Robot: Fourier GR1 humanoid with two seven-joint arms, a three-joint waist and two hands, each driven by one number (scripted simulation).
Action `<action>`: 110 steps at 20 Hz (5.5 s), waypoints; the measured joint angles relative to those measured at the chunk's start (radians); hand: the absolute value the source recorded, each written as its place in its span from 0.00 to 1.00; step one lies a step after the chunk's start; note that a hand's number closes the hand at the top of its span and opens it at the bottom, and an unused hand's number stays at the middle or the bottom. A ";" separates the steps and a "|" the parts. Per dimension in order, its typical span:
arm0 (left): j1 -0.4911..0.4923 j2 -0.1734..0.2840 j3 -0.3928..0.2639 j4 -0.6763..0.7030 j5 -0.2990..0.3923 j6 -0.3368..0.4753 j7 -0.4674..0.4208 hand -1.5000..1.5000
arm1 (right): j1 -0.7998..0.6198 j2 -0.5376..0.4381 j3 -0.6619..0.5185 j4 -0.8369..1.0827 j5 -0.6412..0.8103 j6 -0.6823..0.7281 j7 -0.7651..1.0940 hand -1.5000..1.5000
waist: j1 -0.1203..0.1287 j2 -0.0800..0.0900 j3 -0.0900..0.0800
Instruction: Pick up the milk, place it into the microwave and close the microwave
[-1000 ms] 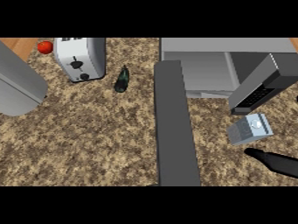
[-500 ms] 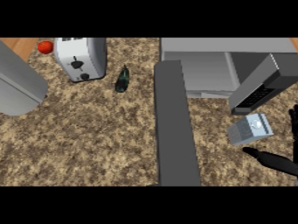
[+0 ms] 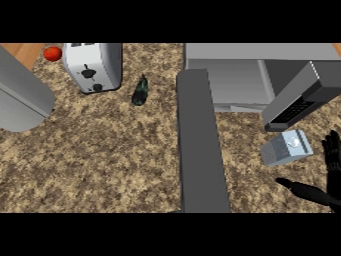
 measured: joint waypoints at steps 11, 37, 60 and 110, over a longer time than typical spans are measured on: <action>0.035 -0.008 0.057 0.011 0.076 -0.076 0.003 0.00 | -0.197 -0.065 -0.053 0.506 0.032 -0.024 -0.300 0.00 | 0.005 0.002 0.001; 0.034 0.008 0.104 0.017 0.197 -0.114 0.062 0.00 | -0.472 -0.079 -0.080 0.985 0.023 0.084 -0.584 1.00 | 0.016 0.005 0.000; -0.006 0.002 0.124 0.029 0.226 -0.121 0.116 0.00 | -0.727 -0.045 -0.004 1.020 0.120 -0.001 -0.501 1.00 | 0.013 0.016 -0.002; -0.253 0.114 0.113 0.142 0.183 -0.127 0.137 0.00 | -1.080 -0.286 -0.043 1.136 0.182 -0.335 -0.205 1.00 | 0.177 0.105 0.011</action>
